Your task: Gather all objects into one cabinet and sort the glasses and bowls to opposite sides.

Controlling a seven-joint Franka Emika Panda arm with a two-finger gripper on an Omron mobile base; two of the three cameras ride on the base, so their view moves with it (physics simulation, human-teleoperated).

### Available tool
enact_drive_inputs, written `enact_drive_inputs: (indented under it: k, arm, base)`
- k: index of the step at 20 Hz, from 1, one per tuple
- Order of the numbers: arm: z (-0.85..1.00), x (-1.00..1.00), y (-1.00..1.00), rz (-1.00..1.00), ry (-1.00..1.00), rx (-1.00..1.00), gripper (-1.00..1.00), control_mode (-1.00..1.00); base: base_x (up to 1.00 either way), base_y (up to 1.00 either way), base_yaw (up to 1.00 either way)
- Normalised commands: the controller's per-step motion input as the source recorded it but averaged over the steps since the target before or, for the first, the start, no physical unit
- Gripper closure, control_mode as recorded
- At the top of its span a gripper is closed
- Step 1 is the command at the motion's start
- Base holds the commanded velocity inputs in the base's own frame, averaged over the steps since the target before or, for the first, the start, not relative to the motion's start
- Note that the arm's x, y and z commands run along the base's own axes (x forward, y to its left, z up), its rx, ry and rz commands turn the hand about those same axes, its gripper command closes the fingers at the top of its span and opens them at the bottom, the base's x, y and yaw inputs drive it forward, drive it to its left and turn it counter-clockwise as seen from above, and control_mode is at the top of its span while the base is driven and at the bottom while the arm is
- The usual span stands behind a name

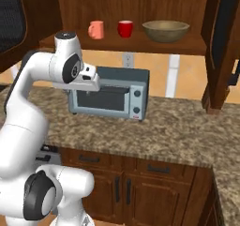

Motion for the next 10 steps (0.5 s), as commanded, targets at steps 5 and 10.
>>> enact_drive_inputs:
  k: [5, 10]
  arm:
    - [0.00, 0.00, 0.00, 0.00, 0.00, 0.00, -1.00, 1.00]
    - [0.00, 0.00, 0.00, 0.00, 0.00, 0.00, -1.00, 1.00]
  base:
    - [-1.00, 0.00, 0.00]
    - [-0.97, 0.00, 0.00]
